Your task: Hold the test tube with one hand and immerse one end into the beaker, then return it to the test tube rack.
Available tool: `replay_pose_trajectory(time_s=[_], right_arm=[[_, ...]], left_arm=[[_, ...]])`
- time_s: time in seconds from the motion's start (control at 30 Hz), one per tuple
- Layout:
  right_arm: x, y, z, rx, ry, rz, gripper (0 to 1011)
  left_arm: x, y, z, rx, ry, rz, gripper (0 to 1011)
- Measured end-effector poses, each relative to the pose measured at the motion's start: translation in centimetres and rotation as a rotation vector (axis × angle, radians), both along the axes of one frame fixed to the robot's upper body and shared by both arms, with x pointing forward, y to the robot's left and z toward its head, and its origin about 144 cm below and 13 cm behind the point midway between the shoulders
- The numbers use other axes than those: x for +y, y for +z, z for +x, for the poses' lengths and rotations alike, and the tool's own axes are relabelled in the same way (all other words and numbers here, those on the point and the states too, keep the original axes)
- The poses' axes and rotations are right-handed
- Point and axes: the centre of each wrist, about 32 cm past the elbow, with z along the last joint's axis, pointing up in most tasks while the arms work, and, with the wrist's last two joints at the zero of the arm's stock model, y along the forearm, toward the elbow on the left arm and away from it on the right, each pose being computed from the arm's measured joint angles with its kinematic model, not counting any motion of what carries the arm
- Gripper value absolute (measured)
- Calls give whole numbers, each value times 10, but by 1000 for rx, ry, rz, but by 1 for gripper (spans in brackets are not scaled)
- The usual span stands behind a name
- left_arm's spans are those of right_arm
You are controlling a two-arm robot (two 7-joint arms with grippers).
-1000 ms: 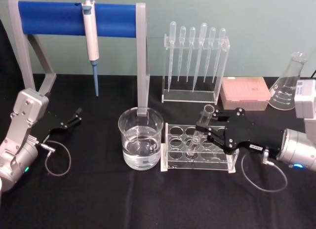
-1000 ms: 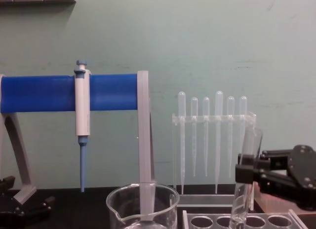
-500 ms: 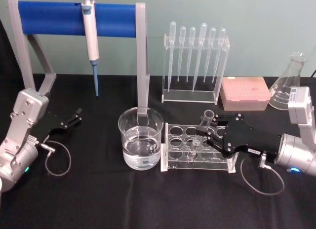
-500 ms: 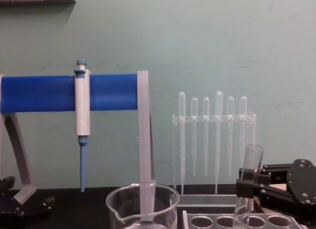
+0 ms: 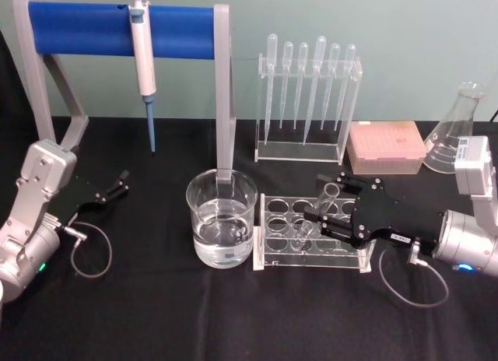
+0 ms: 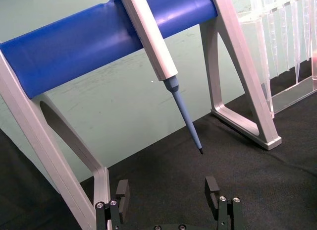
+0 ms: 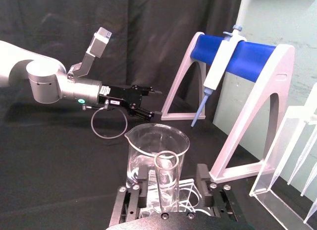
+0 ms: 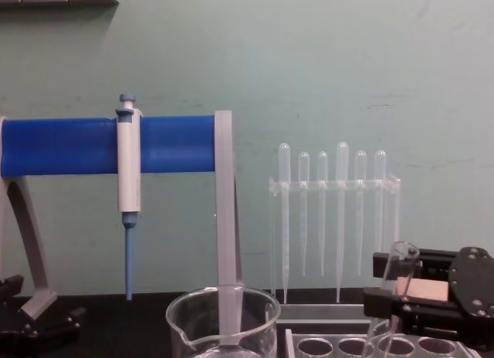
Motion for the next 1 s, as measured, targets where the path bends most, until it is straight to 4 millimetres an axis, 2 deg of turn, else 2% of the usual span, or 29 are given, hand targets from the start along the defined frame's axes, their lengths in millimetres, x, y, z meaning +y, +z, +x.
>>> replay_pose_trajectory(time_s=[0.17,0.3,0.33,0.47,0.6,0.7,1.0], right_arm=[[2,7,-6,-27,-14,31,737],[3,20,-13,-76,-43,96,867],[3,20,-13,-76,-43,96,867],[3,34,-29,-140,-146,154,1002],[5,31,-43,-145,-280,178,1003],[8,19,-58,-135,-459,196,1003],[18,-12,-76,-108,-748,177,1002]], left_arm=[[0,0,0,0,0,0,1000],[0,0,0,0,0,0,1000],[0,0,0,0,0,0,1000],[0,0,0,0,0,0,1000],[0,0,0,0,0,0,1000],[0,0,0,0,0,0,1000],[0,0,0,0,0,0,1000]])
